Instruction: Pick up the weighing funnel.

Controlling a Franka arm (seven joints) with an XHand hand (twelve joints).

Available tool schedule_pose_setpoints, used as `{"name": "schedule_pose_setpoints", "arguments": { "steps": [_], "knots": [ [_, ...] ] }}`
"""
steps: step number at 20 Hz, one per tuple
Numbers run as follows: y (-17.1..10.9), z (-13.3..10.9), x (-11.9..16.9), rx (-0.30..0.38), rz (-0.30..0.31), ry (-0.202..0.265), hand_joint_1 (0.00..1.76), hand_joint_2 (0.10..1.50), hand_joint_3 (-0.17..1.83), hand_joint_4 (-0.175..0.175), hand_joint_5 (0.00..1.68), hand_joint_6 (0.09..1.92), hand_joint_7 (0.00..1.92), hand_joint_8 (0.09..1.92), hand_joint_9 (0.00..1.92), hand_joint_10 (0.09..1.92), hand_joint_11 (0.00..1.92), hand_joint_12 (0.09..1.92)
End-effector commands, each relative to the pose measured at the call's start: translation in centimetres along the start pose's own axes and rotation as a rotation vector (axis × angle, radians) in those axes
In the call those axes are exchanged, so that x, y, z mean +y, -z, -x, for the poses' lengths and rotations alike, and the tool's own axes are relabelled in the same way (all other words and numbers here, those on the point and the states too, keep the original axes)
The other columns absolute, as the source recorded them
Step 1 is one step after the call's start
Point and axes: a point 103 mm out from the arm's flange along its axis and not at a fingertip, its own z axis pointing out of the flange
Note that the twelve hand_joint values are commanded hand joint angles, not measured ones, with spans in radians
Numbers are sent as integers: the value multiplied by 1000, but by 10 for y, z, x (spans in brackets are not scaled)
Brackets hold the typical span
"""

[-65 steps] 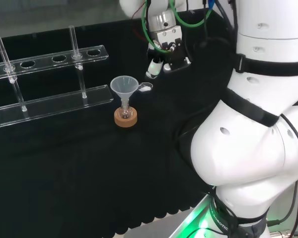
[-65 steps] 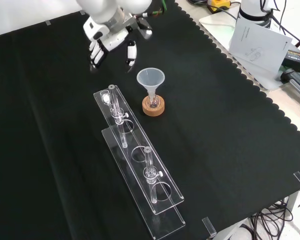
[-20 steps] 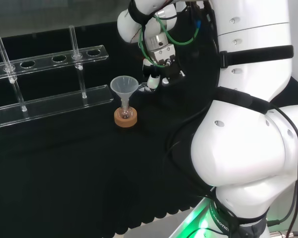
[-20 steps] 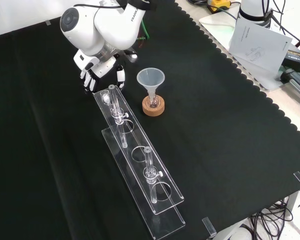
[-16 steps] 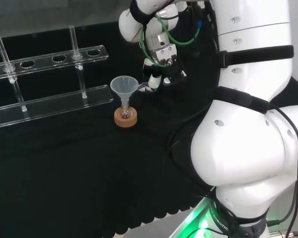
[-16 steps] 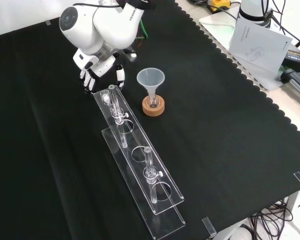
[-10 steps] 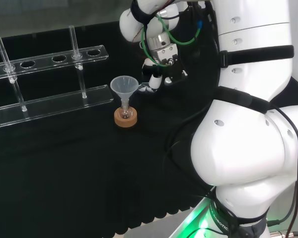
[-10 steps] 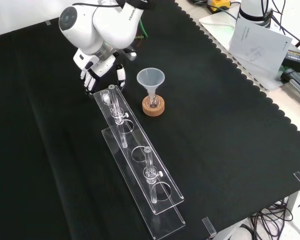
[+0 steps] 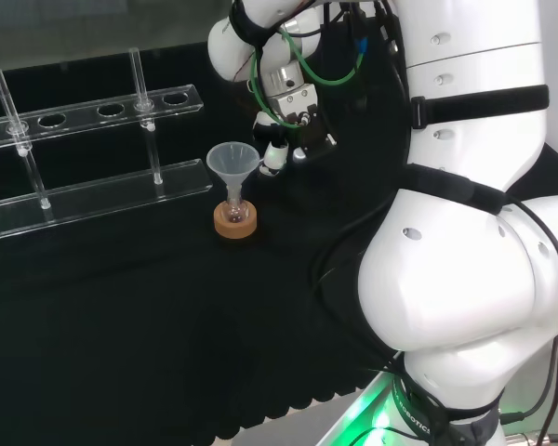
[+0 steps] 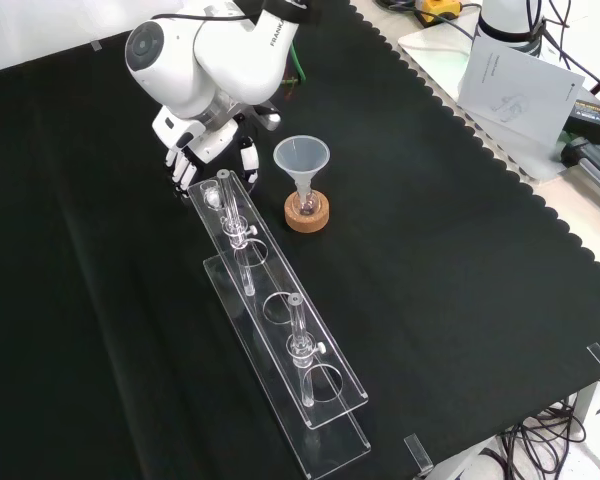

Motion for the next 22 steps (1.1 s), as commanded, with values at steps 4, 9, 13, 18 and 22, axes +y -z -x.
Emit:
{"name": "schedule_pose_setpoints", "arguments": {
  "steps": [4,9,13,18,22],
  "knots": [
    [-5,1,1,-12,-9,-9,883,560,582,-29,500,567,415,703,704,545,442,1320],
    [-9,20,-1,29,-9,-27,884,564,580,-29,505,572,420,701,708,545,445,1318],
    [-10,21,0,8,-11,-36,885,576,582,-25,535,587,424,700,715,547,447,1317],
    [-10,3,4,-10,-17,-33,893,592,584,-17,586,614,435,701,725,548,456,1317],
    [-10,2,5,-4,-10,-35,895,596,581,-14,598,627,441,697,730,544,464,1310]
  ]
}}
